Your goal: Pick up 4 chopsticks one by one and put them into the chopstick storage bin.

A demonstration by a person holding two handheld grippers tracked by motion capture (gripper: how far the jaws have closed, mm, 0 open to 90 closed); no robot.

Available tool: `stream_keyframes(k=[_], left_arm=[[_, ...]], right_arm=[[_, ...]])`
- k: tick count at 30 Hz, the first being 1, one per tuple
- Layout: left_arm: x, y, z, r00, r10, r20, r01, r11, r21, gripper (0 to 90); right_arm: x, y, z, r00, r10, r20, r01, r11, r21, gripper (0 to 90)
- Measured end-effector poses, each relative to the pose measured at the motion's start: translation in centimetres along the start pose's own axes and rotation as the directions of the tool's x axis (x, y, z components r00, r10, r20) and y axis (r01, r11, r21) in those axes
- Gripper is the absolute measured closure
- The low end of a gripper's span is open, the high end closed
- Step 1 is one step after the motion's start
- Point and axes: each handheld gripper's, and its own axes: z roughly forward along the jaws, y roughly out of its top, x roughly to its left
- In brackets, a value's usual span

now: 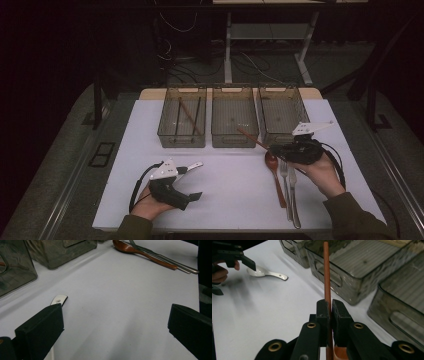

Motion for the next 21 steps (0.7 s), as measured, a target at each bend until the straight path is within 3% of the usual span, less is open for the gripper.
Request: stream_keyframes(k=[9, 15, 21], left_arm=[[0.0, 0.0, 0.0, 1.0000, -0.002, -0.001, 0.002, 1.0000, -0.003, 0.0], [0.0, 0.0, 0.0, 1.0000, 0.001, -0.004, -0.001, 1.0000, -0.004, 0.0], [-0.1, 0.1, 0.0, 1.0000, -0.002, -0.003, 0.002, 1.0000, -0.008, 0.0]], right_arm=[[1.1, 2.1, 1.9, 0.9992, -0.033, -0.021, 0.033, 0.999, -0.002, 84.3], [1.7, 3.6, 3.3, 0.9990, -0.041, -0.017, 0.041, 0.999, -0.012, 84.2], [2.3, 5.7, 5.0, 0.9982, -0.059, -0.009, 0.059, 0.998, 0.011, 84.2]])
